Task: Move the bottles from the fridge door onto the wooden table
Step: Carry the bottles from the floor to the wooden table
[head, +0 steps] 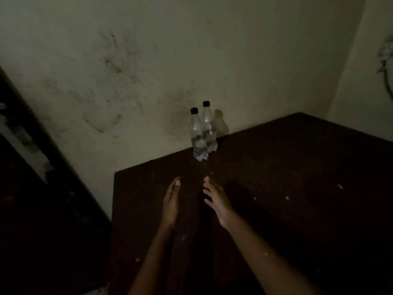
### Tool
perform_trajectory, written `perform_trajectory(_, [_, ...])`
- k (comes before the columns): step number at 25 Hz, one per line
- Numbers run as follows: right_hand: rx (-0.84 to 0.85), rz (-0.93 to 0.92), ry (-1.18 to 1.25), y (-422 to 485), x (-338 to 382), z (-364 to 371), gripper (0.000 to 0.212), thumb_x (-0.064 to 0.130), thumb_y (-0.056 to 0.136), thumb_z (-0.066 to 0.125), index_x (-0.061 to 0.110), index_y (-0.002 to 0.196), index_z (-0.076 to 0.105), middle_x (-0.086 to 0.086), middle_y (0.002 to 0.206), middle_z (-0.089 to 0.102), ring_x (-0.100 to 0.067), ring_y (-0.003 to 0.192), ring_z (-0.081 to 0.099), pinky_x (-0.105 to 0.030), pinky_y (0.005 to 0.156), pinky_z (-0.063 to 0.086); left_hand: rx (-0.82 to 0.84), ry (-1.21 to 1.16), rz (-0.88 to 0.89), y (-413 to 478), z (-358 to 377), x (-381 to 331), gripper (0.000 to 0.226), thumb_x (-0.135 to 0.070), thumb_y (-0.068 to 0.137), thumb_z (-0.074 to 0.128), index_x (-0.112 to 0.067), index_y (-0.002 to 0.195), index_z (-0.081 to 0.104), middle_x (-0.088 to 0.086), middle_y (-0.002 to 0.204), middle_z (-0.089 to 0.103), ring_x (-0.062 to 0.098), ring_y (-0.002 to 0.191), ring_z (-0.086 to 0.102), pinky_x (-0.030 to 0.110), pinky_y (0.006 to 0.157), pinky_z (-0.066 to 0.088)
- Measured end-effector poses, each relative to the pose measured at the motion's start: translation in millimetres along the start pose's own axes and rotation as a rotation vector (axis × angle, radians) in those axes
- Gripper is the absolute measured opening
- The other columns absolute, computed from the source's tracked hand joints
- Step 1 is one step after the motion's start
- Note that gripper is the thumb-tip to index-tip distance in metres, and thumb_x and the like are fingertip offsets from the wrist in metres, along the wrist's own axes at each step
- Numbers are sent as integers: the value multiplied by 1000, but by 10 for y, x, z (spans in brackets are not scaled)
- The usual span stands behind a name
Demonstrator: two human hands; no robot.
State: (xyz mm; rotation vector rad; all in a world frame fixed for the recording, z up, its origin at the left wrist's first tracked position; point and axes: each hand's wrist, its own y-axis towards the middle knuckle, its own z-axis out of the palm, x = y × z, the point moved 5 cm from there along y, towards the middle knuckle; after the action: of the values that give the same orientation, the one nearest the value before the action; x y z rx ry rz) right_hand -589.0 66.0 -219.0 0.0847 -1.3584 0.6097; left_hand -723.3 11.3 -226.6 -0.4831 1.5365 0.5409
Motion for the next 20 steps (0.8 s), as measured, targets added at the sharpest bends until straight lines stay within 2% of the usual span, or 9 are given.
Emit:
perform_trajectory(6, [-134,-27,-17,-1062,-324,216,52,45,91,44,20,137,41,-4,144,43,-18,129,44,-33,102,38,91,-96,-47,-843,-585,48,35,-35,93,44,-22,124,56,3,134,55,17,125,49,42,115,31])
perform_trajectory(9, [-169,-27,-10,-1699,-536,336,48,43,92,45,21,134,44,-3,142,45,-18,128,44,-32,100,37,158,-112,-60,-1438,-806,19,40,-42,90,45,-22,123,58,2,132,56,17,124,50,43,113,32])
perform_trajectory(11, [-170,-28,4,-2137,-742,427,48,43,92,45,21,135,43,-3,143,43,-19,130,42,-32,101,36,169,-119,-74,-1912,-948,15,39,-36,94,42,-19,126,55,4,134,54,19,126,49,43,114,31])
perform_trajectory(14, [-194,-27,34,-2677,-1091,454,54,47,91,45,20,137,41,-4,144,42,-19,130,42,-32,99,37,140,-123,-51,-2576,-1126,4,37,-28,96,41,-14,127,54,3,135,52,16,126,47,34,113,30])
perform_trajectory(15, [-206,-23,60,-2885,-1189,454,55,48,91,45,19,138,41,-5,143,43,-20,130,43,-31,97,38,147,-123,-66,-2815,-1197,-12,34,-31,95,44,-19,124,56,0,134,53,15,125,47,32,112,31])
perform_trajectory(17, [-242,13,81,-3396,-1414,479,56,49,91,44,18,138,41,-6,143,43,-20,130,43,-31,96,37,157,-158,-144,-3295,-1371,81,33,-49,85,51,-33,112,62,-2,134,55,16,124,49,40,113,31])
perform_trajectory(19, [-258,20,74,-3857,-1617,518,57,50,90,43,19,138,40,-5,144,42,-20,131,41,-32,98,36,205,-163,-200,-3712,-1504,135,53,-68,70,55,-38,113,61,-4,136,54,17,126,49,45,113,31])
perform_trajectory(20, [-264,19,64,-4087,-1672,539,57,49,91,43,19,138,40,-4,145,40,-21,132,41,-33,99,36,243,-167,-183,-3934,-1568,99,59,-69,71,54,-36,120,57,-5,137,52,16,126,48,45,113,31])
